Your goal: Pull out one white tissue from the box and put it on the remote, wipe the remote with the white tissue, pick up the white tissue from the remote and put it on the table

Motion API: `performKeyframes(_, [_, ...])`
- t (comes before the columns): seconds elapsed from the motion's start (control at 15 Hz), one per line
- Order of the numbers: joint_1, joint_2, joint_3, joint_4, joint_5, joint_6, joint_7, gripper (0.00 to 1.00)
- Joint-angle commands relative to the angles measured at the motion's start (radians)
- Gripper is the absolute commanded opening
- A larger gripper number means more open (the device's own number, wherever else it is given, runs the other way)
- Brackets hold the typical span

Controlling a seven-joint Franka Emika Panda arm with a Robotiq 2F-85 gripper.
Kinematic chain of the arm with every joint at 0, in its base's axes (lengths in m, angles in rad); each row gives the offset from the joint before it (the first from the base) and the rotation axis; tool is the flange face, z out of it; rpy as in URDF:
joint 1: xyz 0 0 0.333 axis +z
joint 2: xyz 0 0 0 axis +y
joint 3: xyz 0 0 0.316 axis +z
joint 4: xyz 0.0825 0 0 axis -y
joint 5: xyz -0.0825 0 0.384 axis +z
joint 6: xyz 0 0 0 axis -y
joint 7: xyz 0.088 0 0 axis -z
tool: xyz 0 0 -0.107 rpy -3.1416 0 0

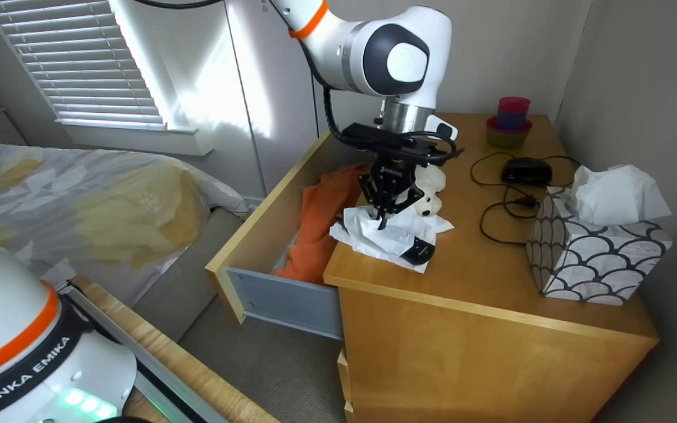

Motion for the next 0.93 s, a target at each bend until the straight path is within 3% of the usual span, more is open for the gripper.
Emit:
performKeyframes(0.0, [0.027, -0.073, 0.012, -0.105, -0.025, 0.068, -0.004, 0.0])
performKeyframes(0.87, [-0.006, -0.098, -0.012, -0.121, 0.009, 0.059, -0.018, 0.0])
